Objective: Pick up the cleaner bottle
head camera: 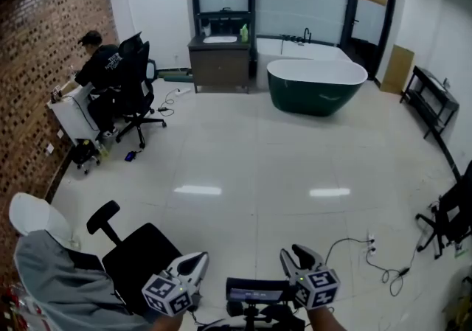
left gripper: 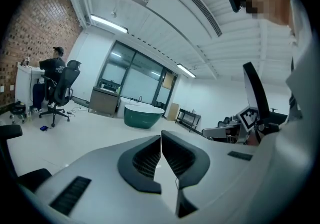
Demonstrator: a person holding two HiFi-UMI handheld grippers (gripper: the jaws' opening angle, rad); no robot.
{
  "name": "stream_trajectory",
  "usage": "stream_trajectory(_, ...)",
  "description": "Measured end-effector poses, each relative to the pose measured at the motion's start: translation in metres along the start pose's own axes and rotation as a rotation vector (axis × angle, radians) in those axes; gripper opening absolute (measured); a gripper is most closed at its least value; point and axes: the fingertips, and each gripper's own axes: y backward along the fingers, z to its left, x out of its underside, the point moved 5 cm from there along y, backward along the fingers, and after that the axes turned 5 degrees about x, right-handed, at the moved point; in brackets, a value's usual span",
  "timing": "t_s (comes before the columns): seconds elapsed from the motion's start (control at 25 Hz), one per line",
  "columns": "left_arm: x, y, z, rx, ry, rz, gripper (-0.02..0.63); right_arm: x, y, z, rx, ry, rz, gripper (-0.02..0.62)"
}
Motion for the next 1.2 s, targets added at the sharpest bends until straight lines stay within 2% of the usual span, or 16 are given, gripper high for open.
stream_trajectory(0.2, -0.02, -0.029, 0.03, -0.004, 0.016, -0.01, 0.002, -0.024, -0.042, -0.016, 0.016, -0.002, 0.008, 0.149)
stream_trajectory(0.4, -0.033, -0.069, 0.053, -0.022, 0.022, -0.022, 0.002, -0.043, -0.083, -0.054, 0.021, -0.009, 0.006, 0.149)
stream_trajectory(0.76, -0.081, -0.199, 0.074, -0.066, 0.009, -0.03, 0.002, -0.114, -0.158, -0.153, -0.034, -0.02, -0.001, 0.149)
stream_trajectory(0.92, -0.098, -0.256, 0.074, -0.081, 0.021, -0.067, 0.002, -0.133, -0.186, -0.194, -0.051, -0.023, -0.001, 0.149)
stream_trajectory(1.2, -0.118, -0.318, 0.092, -0.084, 0.018, -0.016, 0.002, -0.16, -0.225, -0.234, -0.06, -0.071, 0.006, 0.149)
